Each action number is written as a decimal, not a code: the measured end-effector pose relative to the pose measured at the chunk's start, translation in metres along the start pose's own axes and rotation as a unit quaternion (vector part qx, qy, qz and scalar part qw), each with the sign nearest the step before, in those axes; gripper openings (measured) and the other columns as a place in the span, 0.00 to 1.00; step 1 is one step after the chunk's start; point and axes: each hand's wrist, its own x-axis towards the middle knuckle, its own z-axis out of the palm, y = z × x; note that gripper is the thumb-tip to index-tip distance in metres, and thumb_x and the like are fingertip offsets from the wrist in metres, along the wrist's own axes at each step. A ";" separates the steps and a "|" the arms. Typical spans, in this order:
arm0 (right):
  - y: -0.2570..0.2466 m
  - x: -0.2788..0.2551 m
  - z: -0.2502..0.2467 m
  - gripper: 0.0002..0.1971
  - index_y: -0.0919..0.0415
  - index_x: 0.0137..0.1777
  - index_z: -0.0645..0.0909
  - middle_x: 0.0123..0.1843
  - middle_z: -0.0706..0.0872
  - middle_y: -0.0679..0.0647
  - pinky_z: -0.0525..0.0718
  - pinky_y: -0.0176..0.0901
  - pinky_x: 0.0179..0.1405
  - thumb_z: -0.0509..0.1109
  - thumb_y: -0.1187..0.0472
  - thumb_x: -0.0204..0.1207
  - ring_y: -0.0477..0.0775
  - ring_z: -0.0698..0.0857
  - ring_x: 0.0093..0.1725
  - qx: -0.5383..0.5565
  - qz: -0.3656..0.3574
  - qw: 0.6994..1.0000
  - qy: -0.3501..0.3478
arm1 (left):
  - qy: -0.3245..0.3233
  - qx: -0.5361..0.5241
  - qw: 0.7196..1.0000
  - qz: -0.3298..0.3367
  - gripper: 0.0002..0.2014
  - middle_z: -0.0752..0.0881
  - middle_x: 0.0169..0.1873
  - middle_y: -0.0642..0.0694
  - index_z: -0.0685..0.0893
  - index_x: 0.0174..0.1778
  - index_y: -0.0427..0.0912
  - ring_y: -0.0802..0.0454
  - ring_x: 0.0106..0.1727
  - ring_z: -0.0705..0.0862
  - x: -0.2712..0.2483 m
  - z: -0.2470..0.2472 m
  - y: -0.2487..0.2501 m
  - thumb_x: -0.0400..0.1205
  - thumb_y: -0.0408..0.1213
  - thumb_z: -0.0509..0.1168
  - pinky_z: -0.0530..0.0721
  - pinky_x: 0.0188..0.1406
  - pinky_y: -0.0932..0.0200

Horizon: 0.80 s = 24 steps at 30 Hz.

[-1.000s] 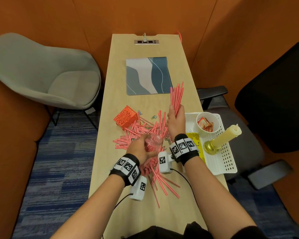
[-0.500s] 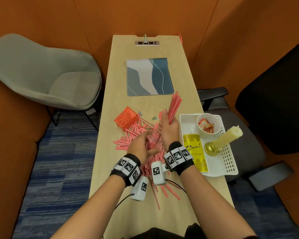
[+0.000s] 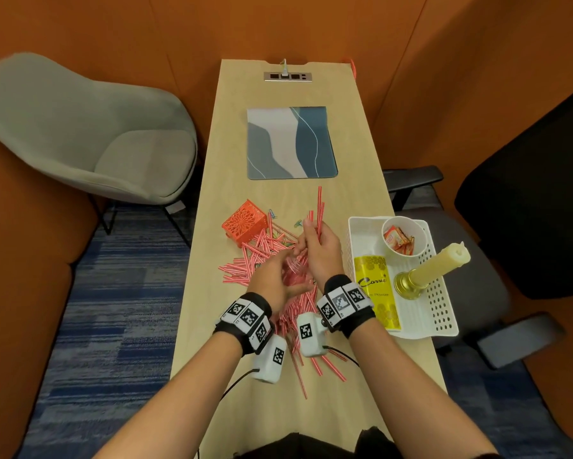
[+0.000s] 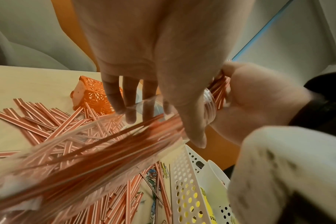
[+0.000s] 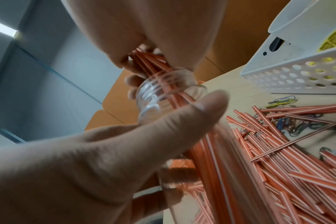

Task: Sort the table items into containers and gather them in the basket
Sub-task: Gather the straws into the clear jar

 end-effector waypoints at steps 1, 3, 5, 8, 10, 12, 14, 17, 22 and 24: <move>0.000 -0.001 0.000 0.20 0.60 0.38 0.76 0.28 0.82 0.56 0.83 0.57 0.44 0.62 0.46 0.85 0.57 0.83 0.31 -0.005 -0.002 1.000 0.002 | 0.000 -0.003 1.000 -0.004 0.45 0.83 0.69 0.48 0.70 0.82 0.47 0.53 0.66 0.82 0.001 0.000 -0.001 0.70 0.48 0.82 0.74 0.63 0.61; 0.000 -0.002 -0.002 0.20 0.59 0.37 0.76 0.28 0.82 0.56 0.82 0.57 0.43 0.60 0.46 0.86 0.58 0.82 0.31 0.002 0.000 1.000 0.000 | 0.005 -0.011 1.000 -0.006 0.45 0.82 0.71 0.47 0.70 0.82 0.47 0.48 0.71 0.81 0.003 0.000 -0.002 0.69 0.48 0.82 0.73 0.66 0.60; -0.003 -0.002 -0.003 0.21 0.58 0.37 0.75 0.30 0.81 0.57 0.81 0.55 0.42 0.55 0.48 0.88 0.58 0.81 0.34 0.039 0.005 0.999 -0.001 | 0.007 -0.013 1.000 0.000 0.47 0.81 0.74 0.47 0.70 0.82 0.48 0.47 0.74 0.79 0.005 0.001 -0.003 0.68 0.50 0.82 0.74 0.71 0.57; -0.001 0.000 -0.001 0.20 0.54 0.39 0.74 0.37 0.82 0.55 0.80 0.54 0.55 0.50 0.49 0.89 0.55 0.82 0.42 0.025 -0.041 0.999 0.017 | 0.003 -0.008 1.000 0.002 0.49 0.79 0.76 0.45 0.68 0.84 0.48 0.46 0.75 0.79 0.007 0.000 -0.005 0.67 0.52 0.82 0.74 0.74 0.54; 0.001 0.001 -0.002 0.18 0.49 0.39 0.73 0.42 0.80 0.52 0.78 0.54 0.58 0.49 0.48 0.88 0.51 0.80 0.46 -0.054 -0.079 0.995 0.038 | 0.008 -0.003 1.000 0.006 0.48 0.79 0.75 0.46 0.67 0.84 0.48 0.47 0.74 0.79 0.008 -0.001 -0.007 0.68 0.52 0.81 0.73 0.70 0.59; 0.002 0.003 -0.006 0.17 0.46 0.40 0.72 0.42 0.76 0.48 0.77 0.55 0.57 0.48 0.51 0.89 0.50 0.77 0.46 -0.114 -0.097 0.987 0.058 | 0.011 0.005 1.000 0.014 0.48 0.80 0.74 0.47 0.67 0.84 0.49 0.48 0.73 0.80 0.010 -0.003 -0.008 0.69 0.53 0.81 0.72 0.67 0.61; 0.001 0.004 -0.008 0.17 0.49 0.41 0.74 0.39 0.75 0.44 0.77 0.53 0.53 0.50 0.51 0.90 0.47 0.76 0.42 -0.141 -0.106 0.983 0.039 | 0.013 0.015 0.999 0.027 0.48 0.81 0.73 0.47 0.68 0.83 0.48 0.48 0.71 0.81 0.011 -0.005 -0.009 0.68 0.55 0.81 0.74 0.66 0.60; -0.001 -0.002 -0.008 0.15 0.56 0.42 0.78 0.32 0.76 0.43 0.74 0.42 0.38 0.58 0.50 0.88 0.41 0.74 0.32 -0.216 -0.129 0.967 -0.050 | 0.012 0.020 0.999 0.046 0.46 0.82 0.71 0.48 0.70 0.82 0.48 0.51 0.69 0.81 0.012 -0.009 -0.010 0.69 0.54 0.80 0.75 0.64 0.62; -0.011 0.001 -0.022 0.06 0.56 0.43 0.87 0.26 0.77 0.45 0.71 0.33 0.28 0.75 0.54 0.78 0.40 0.71 0.26 -0.176 -0.137 0.974 -0.033 | 0.024 -0.007 0.999 0.048 0.46 0.82 0.72 0.49 0.71 0.81 0.48 0.53 0.70 0.80 0.014 -0.021 -0.017 0.68 0.54 0.81 0.75 0.66 0.62; -0.017 0.003 -0.026 0.04 0.56 0.44 0.89 0.29 0.84 0.50 0.80 0.38 0.34 0.77 0.56 0.76 0.42 0.78 0.29 -0.159 -0.121 0.979 -0.049 | 0.022 -0.012 0.999 0.045 0.45 0.83 0.69 0.51 0.72 0.80 0.48 0.55 0.66 0.81 0.014 -0.025 -0.020 0.68 0.53 0.82 0.75 0.63 0.66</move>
